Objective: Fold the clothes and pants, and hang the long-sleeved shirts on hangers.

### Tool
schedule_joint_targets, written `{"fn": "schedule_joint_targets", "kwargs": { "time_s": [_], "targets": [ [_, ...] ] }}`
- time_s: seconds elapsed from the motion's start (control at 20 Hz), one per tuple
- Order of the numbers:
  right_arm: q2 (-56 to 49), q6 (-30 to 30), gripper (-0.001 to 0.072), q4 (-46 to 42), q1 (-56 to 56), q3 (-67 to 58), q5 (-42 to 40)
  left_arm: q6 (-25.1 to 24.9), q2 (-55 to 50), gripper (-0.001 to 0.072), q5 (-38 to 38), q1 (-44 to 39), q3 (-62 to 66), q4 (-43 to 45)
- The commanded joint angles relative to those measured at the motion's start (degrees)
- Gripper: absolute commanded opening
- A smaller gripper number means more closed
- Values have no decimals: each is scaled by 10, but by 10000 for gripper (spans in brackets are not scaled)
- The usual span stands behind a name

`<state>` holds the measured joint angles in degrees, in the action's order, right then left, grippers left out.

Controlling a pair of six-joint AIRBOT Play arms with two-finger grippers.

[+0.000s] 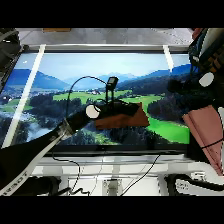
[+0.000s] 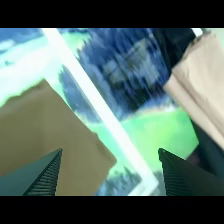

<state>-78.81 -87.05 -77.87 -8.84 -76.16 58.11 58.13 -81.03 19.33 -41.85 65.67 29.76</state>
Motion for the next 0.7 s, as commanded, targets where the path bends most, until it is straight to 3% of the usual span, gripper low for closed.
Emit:
{"fn": "schedule_joint_targets", "kwargs": {
  "time_s": [0.0,0.1,0.2,0.25,0.3,0.35,0.65],
  "targets": [
    [-42,35,416,12,-50,23,65,0,23,700,36,41,1,6],
    [-79,78,416,90,-72,49,86,0,28,700,81,66,1,7],
    [-112,161,416,229,-84,86,99,0,27,700,122,89,0,7],
    [-128,202,445,300,-84,105,105,0,27,699,133,96,0,7],
    [-142,228,519,360,-79,123,104,0,27,700,135,101,0,7],
    [-153,246,534,394,-71,136,103,0,27,700,135,104,0,6],
    [-186,234,622,415,36,147,32,0,25,700,136,103,0,6]
  ]
}}
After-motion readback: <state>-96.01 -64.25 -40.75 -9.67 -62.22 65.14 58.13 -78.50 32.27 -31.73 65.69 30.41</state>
